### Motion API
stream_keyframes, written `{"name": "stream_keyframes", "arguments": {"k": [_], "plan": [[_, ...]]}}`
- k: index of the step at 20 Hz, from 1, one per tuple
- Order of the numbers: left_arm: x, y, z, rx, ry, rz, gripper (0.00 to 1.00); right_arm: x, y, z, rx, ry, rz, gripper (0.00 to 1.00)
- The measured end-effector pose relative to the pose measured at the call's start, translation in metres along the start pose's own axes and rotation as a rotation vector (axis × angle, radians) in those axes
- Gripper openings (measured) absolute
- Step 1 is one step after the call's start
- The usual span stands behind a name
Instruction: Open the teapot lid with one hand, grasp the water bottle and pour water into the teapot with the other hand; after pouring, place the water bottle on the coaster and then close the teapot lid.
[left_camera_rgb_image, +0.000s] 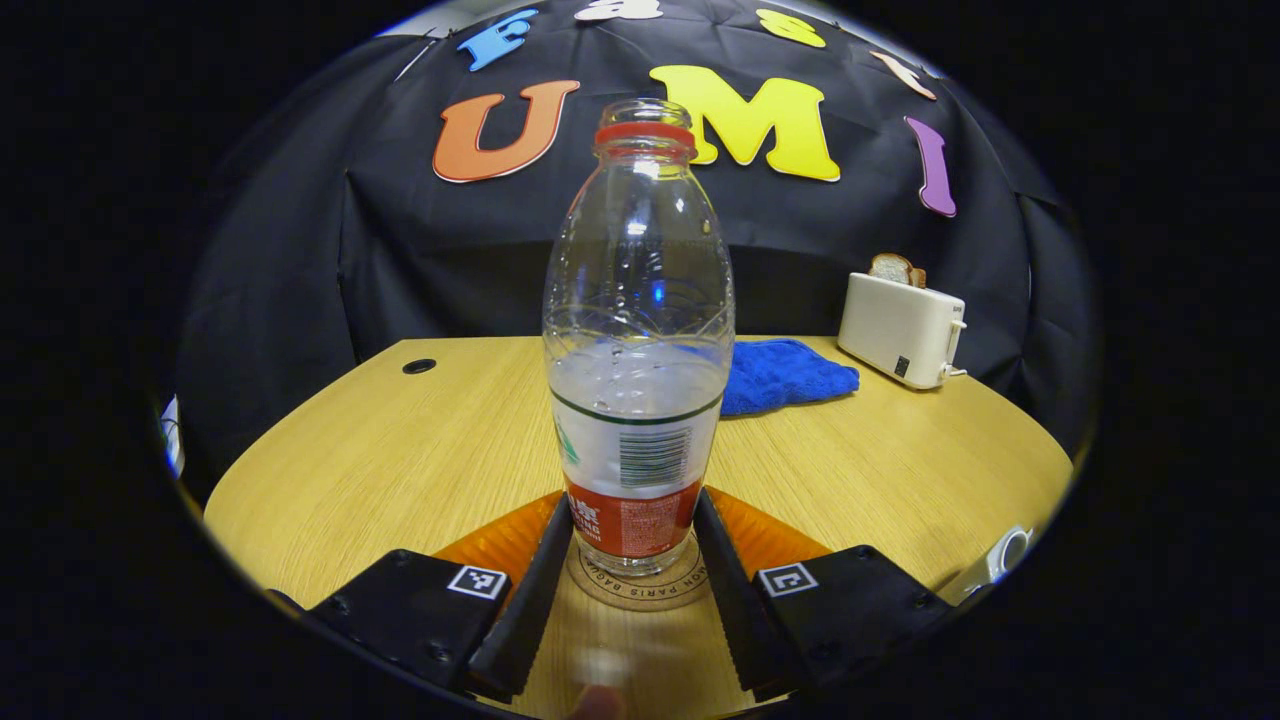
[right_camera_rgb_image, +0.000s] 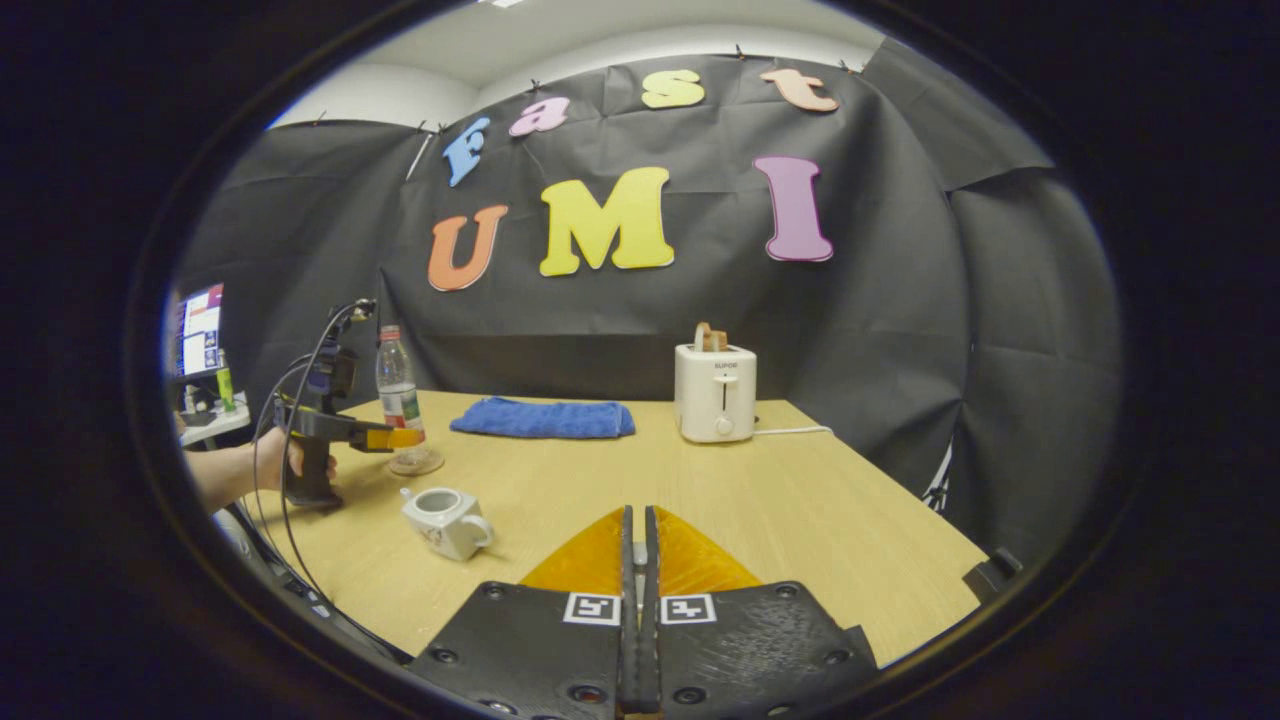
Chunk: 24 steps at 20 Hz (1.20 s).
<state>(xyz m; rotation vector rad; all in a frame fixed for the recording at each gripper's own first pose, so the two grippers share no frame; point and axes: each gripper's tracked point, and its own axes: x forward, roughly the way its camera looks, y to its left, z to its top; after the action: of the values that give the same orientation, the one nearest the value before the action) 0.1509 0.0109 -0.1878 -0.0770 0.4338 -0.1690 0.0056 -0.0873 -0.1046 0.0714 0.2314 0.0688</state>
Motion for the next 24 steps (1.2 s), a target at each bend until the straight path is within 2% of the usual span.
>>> {"name": "stream_keyframes", "arguments": {"k": [2,3,4,12,14,15,16,17,24], "plan": [[0.001,0.001,0.0,0.003,-0.004,0.003,0.77,-0.001,0.0,0.001,-0.001,-0.003,-0.001,0.0],[0.001,0.001,0.0,0.001,-0.005,0.004,0.83,-0.001,-0.001,0.001,-0.001,-0.003,-0.003,0.0],[0.0,0.0,-0.001,-0.001,-0.004,0.005,0.77,-0.001,-0.001,0.002,0.0,-0.004,-0.004,0.0],[-0.002,0.003,-0.003,0.01,0.015,0.017,0.8,-0.002,-0.002,0.002,0.005,-0.01,-0.007,0.0],[-0.003,0.008,-0.003,0.012,0.018,0.029,0.86,-0.002,-0.001,0.001,0.005,-0.01,-0.007,0.0],[-0.006,0.009,-0.003,0.011,0.019,0.034,0.99,-0.002,-0.001,0.001,0.005,-0.009,-0.005,0.0],[-0.007,0.009,-0.003,0.007,0.017,0.036,0.94,-0.001,0.0,0.001,0.005,-0.009,-0.002,0.0],[-0.009,0.008,-0.004,0.002,0.019,0.035,0.97,-0.001,0.001,0.001,0.004,-0.009,0.002,0.0],[-0.045,0.011,-0.013,-0.028,0.041,0.039,0.97,0.004,0.024,0.006,-0.001,-0.019,0.044,0.0]]}}
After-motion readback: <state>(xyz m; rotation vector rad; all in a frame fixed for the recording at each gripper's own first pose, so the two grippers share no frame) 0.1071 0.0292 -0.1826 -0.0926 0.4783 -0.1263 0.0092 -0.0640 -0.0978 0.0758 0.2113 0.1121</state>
